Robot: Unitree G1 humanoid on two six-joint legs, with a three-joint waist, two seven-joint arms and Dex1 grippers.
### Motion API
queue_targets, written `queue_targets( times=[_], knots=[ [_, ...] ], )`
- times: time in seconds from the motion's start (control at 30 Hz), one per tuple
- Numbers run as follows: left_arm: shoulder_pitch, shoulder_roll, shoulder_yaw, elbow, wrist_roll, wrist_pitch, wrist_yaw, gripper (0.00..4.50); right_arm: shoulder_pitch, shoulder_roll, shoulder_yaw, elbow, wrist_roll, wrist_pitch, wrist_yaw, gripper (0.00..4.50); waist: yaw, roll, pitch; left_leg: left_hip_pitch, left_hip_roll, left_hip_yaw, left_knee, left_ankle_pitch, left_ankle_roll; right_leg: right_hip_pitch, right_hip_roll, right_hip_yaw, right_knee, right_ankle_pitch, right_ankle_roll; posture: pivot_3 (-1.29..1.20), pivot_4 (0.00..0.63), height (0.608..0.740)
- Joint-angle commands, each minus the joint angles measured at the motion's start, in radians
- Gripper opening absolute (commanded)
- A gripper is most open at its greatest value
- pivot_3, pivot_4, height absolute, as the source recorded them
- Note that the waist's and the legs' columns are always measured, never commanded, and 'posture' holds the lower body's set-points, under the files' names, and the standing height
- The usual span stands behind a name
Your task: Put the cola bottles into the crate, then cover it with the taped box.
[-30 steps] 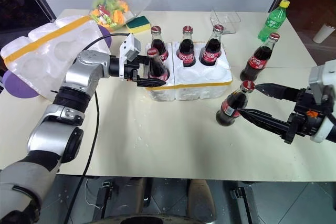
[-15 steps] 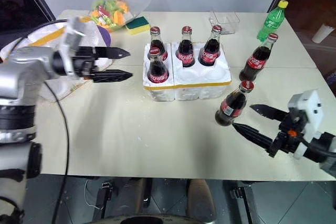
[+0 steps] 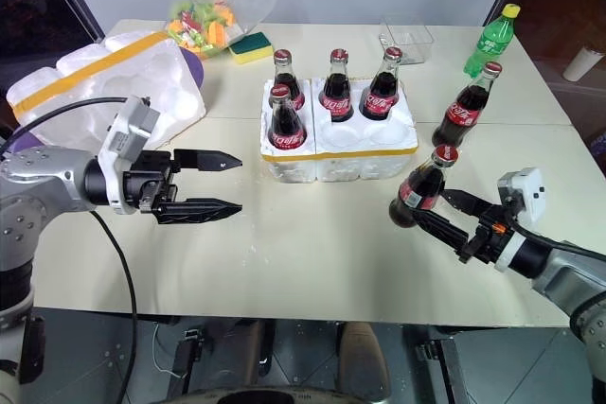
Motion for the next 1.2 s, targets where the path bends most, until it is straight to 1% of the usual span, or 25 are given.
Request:
queue_targets(
  times=[0.03,0.17,0.33,0.37,0.4,0.43,0.47,0.57,0.63,0.67,0.73,0.77,0.83,0.9,1.0,1.07,1.1,1.2],
  knots=[
    [-0.022,-0.003,0.003,-0.029,-0.044,-0.007,0.032,4.43,-0.046,0.018,0.040,0.036,-0.026,-0.045,0.011,4.50,0.000,0.000,0.000,0.000,0.000,0.000,0.000,0.000,0.000,0.000,0.000,0.000,0.000,0.000,0.000,0.00,0.150,0.739],
    [-0.027,-0.011,-0.018,-0.026,-0.058,-0.016,0.054,4.43,-0.117,0.033,0.099,0.086,-0.048,-0.059,0.014,4.50,-0.002,0.000,0.000,0.000,0.000,0.000,0.000,0.000,0.000,0.000,0.000,0.000,0.000,0.000,0.000,0.00,0.150,0.739],
    [-0.018,-0.016,-0.042,-0.018,-0.052,-0.039,0.066,4.43,-0.170,0.048,0.160,0.138,-0.092,-0.078,0.020,4.50,-0.002,0.000,0.000,0.000,0.000,0.000,0.000,0.000,0.000,0.000,0.000,0.000,0.000,0.000,0.000,0.00,0.150,0.739],
    [-0.019,-0.015,-0.042,-0.016,-0.053,-0.042,0.068,4.50,-0.174,0.047,0.151,0.132,-0.081,-0.076,0.024,3.95,-0.002,0.000,0.000,0.000,0.000,0.000,0.000,0.000,0.000,0.000,0.000,0.000,0.000,0.000,0.000,0.00,0.150,0.739],
    [-0.017,-0.013,-0.040,-0.015,-0.056,-0.043,0.071,4.50,-0.174,0.045,0.136,0.118,-0.065,-0.072,0.028,3.66,0.000,0.000,0.000,0.000,0.000,0.000,-0.001,0.000,0.000,0.000,0.000,0.000,0.000,0.000,0.000,0.00,0.150,0.739],
    [-0.015,-0.010,-0.037,-0.014,-0.058,-0.045,0.071,4.50,-0.172,0.034,0.116,0.092,-0.042,-0.067,0.038,3.14,0.000,0.000,0.000,0.000,0.000,0.000,-0.001,0.000,0.000,0.000,0.000,0.000,0.000,0.000,0.000,0.00,0.150,0.739],
    [-0.011,-0.007,-0.033,-0.015,-0.060,-0.046,0.073,4.50,-0.170,0.023,0.094,0.065,-0.017,-0.059,0.047,2.85,0.000,0.001,0.000,0.000,0.000,0.000,-0.001,0.000,0.000,0.000,0.000,0.000,0.000,0.000,0.000,0.00,0.150,0.739],
    [0.003,0.001,-0.021,-0.018,-0.058,-0.054,0.079,4.50,-0.209,-0.033,0.029,-0.023,0.108,0.005,0.056,2.84,-0.001,0.004,0.002,-0.001,0.000,0.000,-0.001,0.000,0.000,-0.001,0.000,0.000,0.000,0.000,0.000,0.00,0.150,0.739],
    [0.011,0.003,-0.015,-0.018,-0.055,-0.061,0.087,4.50,-0.274,-0.069,0.009,-0.043,0.198,0.048,0.044,2.84,-0.007,0.004,0.003,-0.001,0.000,0.001,-0.001,0.000,0.000,-0.002,0.000,0.001,0.000,0.000,0.000,0.00,0.150,0.739],
    [0.014,0.004,-0.012,-0.016,-0.056,-0.065,0.091,4.50,-0.330,-0.083,0.013,-0.043,0.243,0.066,0.026,2.84,-0.009,0.005,0.003,-0.001,0.000,0.001,-0.001,0.000,0.000,-0.002,0.000,0.001,0.001,0.000,0.000,0.00,0.150,0.739],
    [0.017,0.002,-0.011,-0.015,-0.057,-0.071,0.099,4.50,-0.424,-0.096,0.033,-0.026,0.283,0.088,-0.004,2.84,-0.008,0.005,0.003,0.000,0.000,0.001,-0.001,0.000,0.000,-0.002,0.000,0.001,0.001,0.000,0.000,0.00,0.150,0.739],
    [0.019,0.001,-0.009,-0.014,-0.055,-0.077,0.103,4.50,-0.510,-0.093,0.071,0.004,0.275,0.092,-0.027,2.84,-0.007,0.004,0.003,0.000,0.000,0.000,-0.001,0.000,0.000,-0.002,0.000,0.000,0.001,0.000,0.000,0.00,0.150,0.739],
    [0.027,-0.001,-0.008,-0.015,-0.048,-0.092,0.110,4.50,-0.723,-0.042,0.194,0.101,0.187,0.076,-0.077,2.84,-0.016,0.005,0.003,0.000,0.000,0.001,-0.001,0.000,0.000,-0.002,0.000,0.001,0.001,0.000,0.000,0.00,0.150,0.739],
    [0.032,-0.005,-0.008,-0.019,-0.048,-0.101,0.120,4.50,-0.849,0.007,0.286,0.186,0.092,0.046,-0.091,2.84,-0.018,0.005,0.003,0.000,0.000,0.001,-0.001,0.000,0.000,-0.003,0.000,0.001,0.000,0.000,0.000,0.00,0.150,0.739],
    [0.038,-0.009,-0.006,-0.028,-0.055,-0.109,0.137,4.50,-0.928,0.049,0.370,0.292,-0.027,-0.009,-0.072,2.84,0.001,0.003,0.002,-0.002,0.000,0.000,-0.003,0.000,0.000,-0.004,0.001,0.000,0.001,0.001,0.000,0.00,0.150,0.739],
    [0.046,-0.007,0.000,-0.039,-0.060,-0.112,0.150,4.50,-0.962,0.081,0.414,0.360,-0.074,-0.034,-0.037,2.84,0.004,0.003,0.002,-0.007,0.000,0.000,-0.002,0.000,0.000,-0.008,0.000,0.000,0.000,0.002,0.004,0.00,0.150,0.739],
    [0.048,-0.006,0.002,-0.043,-0.063,-0.113,0.154,4.50,-0.970,0.091,0.430,0.380,-0.091,-0.042,-0.020,2.84,0.004,0.003,0.002,-0.010,-0.001,0.000,-0.002,0.000,0.000,-0.010,0.000,0.000,0.000,0.003,0.004,0.00,0.150,0.739],
    [0.055,-0.003,0.013,-0.052,-0.070,-0.114,0.169,4.50,-0.959,0.101,0.513,0.423,-0.194,-0.090,0.034,2.84,-0.002,0.004,0.003,-0.012,-0.001,0.000,-0.002,0.000,0.000,-0.013,-0.001,0.000,0.001,0.003,0.004,0.00,0.150,0.739]
  ],
)
